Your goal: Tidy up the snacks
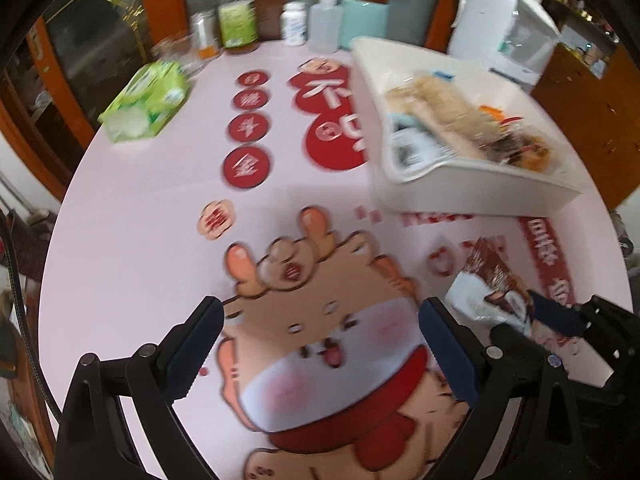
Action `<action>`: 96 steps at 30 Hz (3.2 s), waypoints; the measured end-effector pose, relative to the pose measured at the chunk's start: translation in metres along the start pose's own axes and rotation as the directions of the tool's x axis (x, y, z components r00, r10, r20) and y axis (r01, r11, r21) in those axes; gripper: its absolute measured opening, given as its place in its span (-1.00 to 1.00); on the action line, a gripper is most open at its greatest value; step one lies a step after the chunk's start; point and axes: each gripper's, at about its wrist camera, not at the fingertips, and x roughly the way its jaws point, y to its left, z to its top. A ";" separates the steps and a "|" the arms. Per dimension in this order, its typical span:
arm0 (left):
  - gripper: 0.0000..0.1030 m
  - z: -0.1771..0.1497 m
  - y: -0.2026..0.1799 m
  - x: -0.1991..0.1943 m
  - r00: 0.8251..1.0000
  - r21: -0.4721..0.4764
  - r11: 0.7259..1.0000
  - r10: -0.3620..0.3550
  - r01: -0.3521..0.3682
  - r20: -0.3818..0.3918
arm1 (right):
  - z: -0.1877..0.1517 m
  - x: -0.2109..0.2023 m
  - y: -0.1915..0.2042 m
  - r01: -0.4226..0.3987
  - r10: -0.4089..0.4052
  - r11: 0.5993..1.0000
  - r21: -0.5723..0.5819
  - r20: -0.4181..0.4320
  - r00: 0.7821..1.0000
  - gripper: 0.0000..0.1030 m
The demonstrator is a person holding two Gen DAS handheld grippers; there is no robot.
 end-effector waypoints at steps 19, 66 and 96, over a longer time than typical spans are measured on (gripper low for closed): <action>0.99 0.127 -0.117 -0.074 0.979 -0.025 0.997 0.078 -0.075 0.186 | 0.121 -0.065 -0.142 0.085 -0.099 0.994 0.070 0.213 0.972 -0.29; 0.99 0.121 -0.160 -0.094 0.982 0.001 0.995 0.097 -0.099 0.164 | 0.063 -0.078 -0.137 0.063 -0.087 0.967 0.246 0.084 0.993 0.36; 0.99 -0.030 -0.172 -0.173 0.983 -0.104 0.986 0.145 -0.134 0.113 | -0.028 -0.164 -0.092 0.062 -0.076 0.974 0.217 0.056 0.996 0.36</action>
